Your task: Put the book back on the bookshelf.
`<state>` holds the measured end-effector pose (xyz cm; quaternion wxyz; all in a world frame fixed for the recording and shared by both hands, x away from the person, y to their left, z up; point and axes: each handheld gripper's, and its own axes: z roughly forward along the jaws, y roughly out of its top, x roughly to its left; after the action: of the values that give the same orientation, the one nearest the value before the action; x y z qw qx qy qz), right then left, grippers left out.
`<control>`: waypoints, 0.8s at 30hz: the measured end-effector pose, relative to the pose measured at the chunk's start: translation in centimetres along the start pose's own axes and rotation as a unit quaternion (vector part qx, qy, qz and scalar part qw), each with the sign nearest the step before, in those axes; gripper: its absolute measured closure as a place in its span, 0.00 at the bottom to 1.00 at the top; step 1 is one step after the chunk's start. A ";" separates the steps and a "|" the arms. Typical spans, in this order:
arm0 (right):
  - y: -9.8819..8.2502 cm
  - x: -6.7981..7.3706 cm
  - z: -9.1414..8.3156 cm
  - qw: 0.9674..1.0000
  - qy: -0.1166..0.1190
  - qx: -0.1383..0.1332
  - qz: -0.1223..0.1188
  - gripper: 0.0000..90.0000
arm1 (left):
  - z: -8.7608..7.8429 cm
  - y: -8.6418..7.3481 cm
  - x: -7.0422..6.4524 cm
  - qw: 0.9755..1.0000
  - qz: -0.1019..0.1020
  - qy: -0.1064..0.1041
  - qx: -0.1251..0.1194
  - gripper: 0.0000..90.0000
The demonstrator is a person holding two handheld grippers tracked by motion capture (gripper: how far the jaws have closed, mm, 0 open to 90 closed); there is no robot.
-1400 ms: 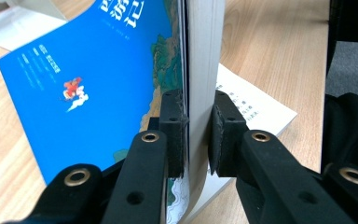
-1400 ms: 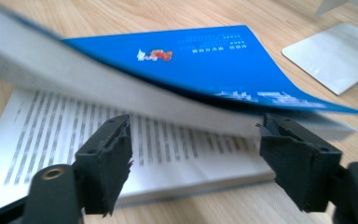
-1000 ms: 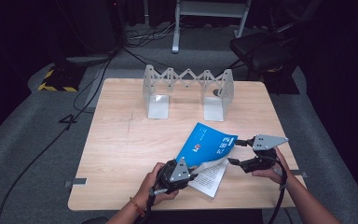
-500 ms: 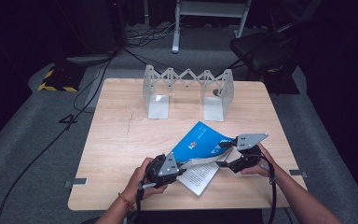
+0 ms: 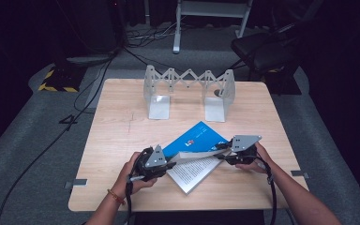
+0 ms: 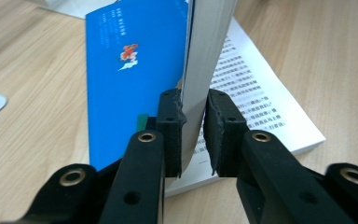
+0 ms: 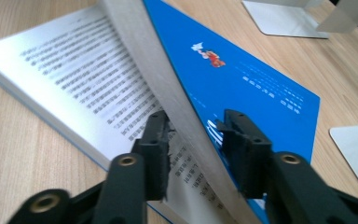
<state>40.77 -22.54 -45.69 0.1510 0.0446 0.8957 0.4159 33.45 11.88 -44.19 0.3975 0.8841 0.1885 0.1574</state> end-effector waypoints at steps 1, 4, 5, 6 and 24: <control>0.4 0.1 0.2 1.000 -0.002 0.009 -0.012 0.75 | 0.0 0.1 -0.1 1.000 -0.005 0.005 0.004 0.81; 0.9 0.3 0.4 1.000 -0.005 0.013 -0.020 0.77 | 0.4 0.5 -1.2 1.000 -0.009 0.024 0.011 0.62; 1.1 0.3 0.4 1.000 -0.006 0.015 -0.023 0.77 | 0.6 0.7 -1.9 1.000 -0.001 0.014 0.012 0.59; 1.3 0.4 0.4 0.999 -0.008 0.018 -0.027 0.77 | 0.9 1.2 -2.6 0.999 0.011 0.025 0.019 0.53; -0.1 -1.0 -0.3 0.998 -0.057 0.031 -0.008 0.54 | 2.1 0.8 -1.6 0.999 0.007 0.039 0.020 0.84</control>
<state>41.67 -23.03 -45.36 0.2040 0.0655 0.8985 0.3832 33.15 9.29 -45.15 0.3705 0.8866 0.2005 0.1909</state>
